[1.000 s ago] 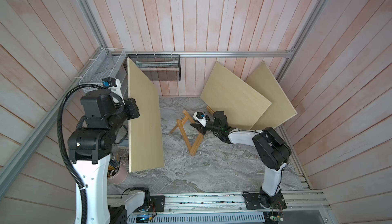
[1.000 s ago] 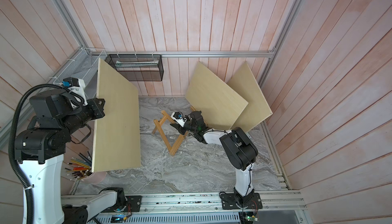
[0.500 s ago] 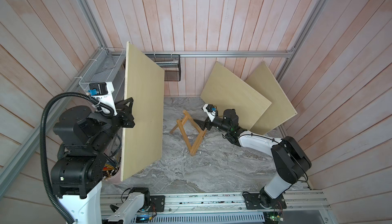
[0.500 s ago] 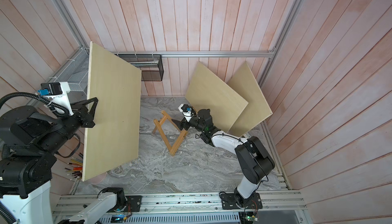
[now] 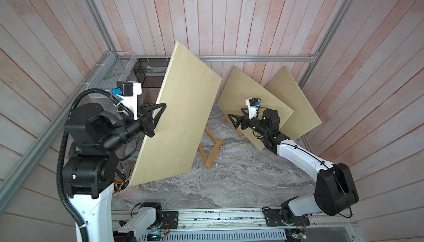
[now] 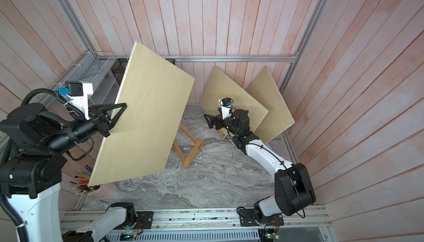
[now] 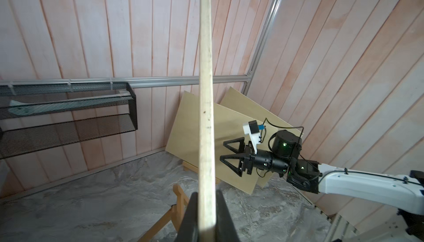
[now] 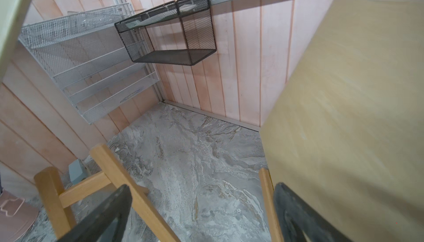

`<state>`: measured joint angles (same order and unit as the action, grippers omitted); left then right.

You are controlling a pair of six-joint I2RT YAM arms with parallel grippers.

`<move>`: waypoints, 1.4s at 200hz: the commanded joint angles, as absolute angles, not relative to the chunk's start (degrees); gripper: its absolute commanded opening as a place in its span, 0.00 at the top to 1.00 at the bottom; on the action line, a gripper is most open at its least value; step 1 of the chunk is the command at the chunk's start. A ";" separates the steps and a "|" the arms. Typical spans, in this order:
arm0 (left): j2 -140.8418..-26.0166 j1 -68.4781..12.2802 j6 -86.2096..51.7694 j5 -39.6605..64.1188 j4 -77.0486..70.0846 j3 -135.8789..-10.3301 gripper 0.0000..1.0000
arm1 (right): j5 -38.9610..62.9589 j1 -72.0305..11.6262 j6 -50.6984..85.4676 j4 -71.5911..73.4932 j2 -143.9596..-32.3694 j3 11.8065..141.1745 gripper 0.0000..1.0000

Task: Assemble the easel
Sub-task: Place the drawing board on the easel.

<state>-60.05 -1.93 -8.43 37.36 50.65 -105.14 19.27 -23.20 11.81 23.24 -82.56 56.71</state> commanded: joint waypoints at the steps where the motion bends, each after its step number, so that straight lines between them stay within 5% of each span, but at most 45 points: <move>1: -58.83 -1.88 -12.60 42.71 36.03 -103.12 1.00 | 16.70 -22.93 13.33 18.34 -80.37 57.07 0.02; 33: -59.28 -3.82 -19.38 43.59 28.36 -93.89 1.00 | 15.61 -22.87 12.05 14.09 -79.37 59.28 0.02; 93: -69.14 -18.01 -11.08 24.96 38.51 -96.77 1.00 | 14.95 -22.76 11.25 8.17 -79.39 63.16 0.02; 266: -87.54 -18.37 -7.12 18.54 44.50 -102.11 1.00 | 12.28 -22.76 9.93 0.93 -78.42 63.98 0.02; 280: -88.60 -18.37 -7.21 18.46 44.99 -102.97 0.88 | 12.04 -22.76 9.60 0.79 -78.16 63.68 0.02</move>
<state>-88.66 -18.65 -9.23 18.57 49.74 -98.72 13.04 -22.83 10.68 2.46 -79.40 62.00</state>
